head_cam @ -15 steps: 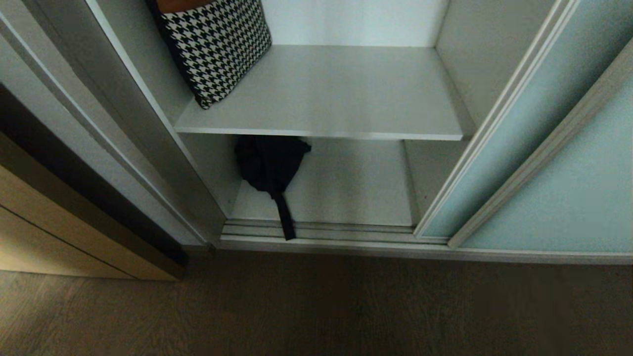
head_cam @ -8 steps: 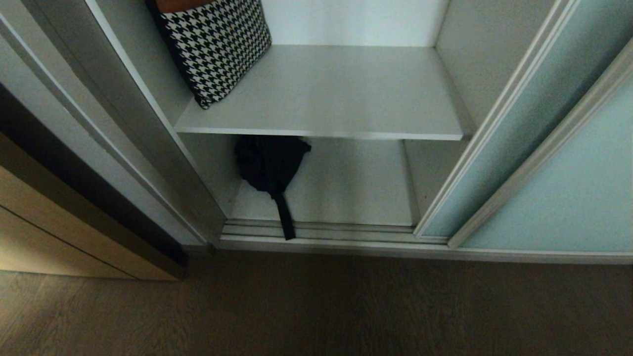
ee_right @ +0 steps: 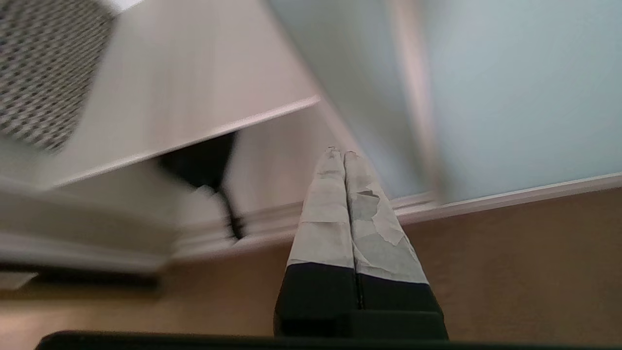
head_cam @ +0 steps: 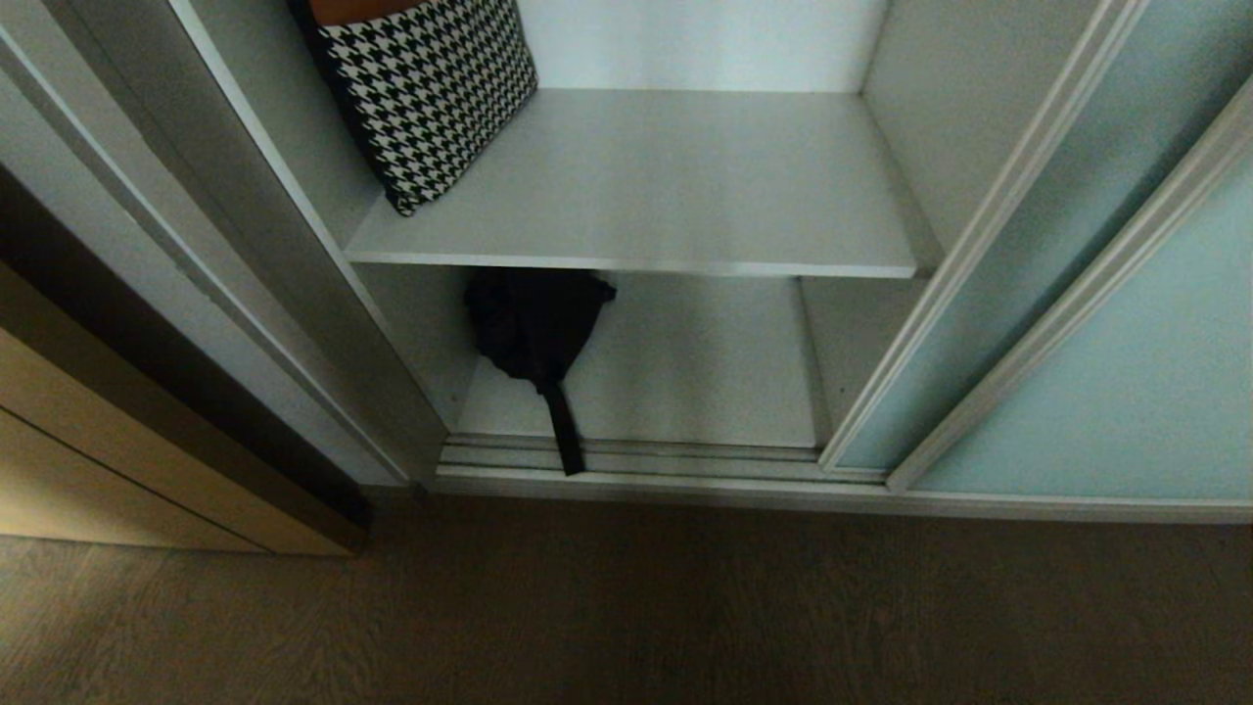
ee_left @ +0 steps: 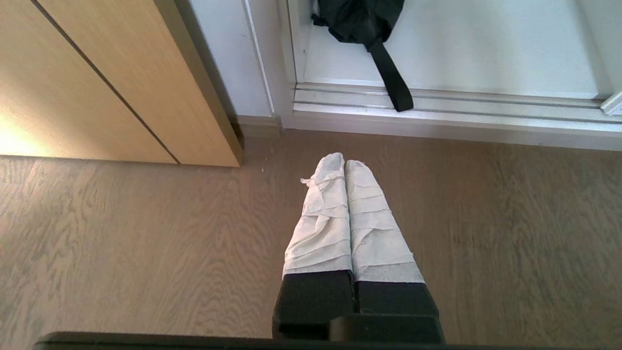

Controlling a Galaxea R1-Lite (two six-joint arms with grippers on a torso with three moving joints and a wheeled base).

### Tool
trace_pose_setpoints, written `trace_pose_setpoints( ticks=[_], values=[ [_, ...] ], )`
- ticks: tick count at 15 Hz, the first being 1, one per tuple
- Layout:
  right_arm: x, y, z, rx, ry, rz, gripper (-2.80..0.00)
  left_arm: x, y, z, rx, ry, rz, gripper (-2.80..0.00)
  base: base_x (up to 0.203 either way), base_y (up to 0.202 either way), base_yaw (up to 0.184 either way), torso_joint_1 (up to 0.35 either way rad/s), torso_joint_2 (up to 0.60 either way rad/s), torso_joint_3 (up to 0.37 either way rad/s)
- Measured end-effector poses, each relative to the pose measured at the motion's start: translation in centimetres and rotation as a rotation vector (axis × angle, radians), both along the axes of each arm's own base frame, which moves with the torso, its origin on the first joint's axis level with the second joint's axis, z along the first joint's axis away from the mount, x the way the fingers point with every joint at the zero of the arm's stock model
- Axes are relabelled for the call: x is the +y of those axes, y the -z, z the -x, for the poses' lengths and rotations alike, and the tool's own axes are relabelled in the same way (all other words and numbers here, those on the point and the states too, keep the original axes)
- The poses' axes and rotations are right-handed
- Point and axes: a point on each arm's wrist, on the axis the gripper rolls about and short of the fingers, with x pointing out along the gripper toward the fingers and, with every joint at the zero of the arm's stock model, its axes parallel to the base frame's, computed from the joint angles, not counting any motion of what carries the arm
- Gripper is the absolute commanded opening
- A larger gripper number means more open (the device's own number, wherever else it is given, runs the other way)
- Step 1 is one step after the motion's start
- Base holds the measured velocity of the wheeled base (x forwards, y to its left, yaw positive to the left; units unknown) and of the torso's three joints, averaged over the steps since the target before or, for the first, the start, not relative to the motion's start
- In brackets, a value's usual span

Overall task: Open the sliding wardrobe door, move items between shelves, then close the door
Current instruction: Close the door

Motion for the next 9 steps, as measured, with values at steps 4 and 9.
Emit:
trace_pose_setpoints(
  ticks=[4,9],
  values=[
    [-1.8,0.3,-2.8,-0.052,-0.016,-0.114,-2.80,0.0,0.0,0.0,0.001,0.000,0.000,-2.80,0.000,0.000,0.000,0.000,0.00,0.000],
    [-3.9,1.1,-5.9,-0.093,-0.011,-0.151,-2.80,0.0,0.0,0.0,0.000,0.000,0.000,-2.80,0.000,0.000,0.000,0.000,0.00,0.000]
  ],
)
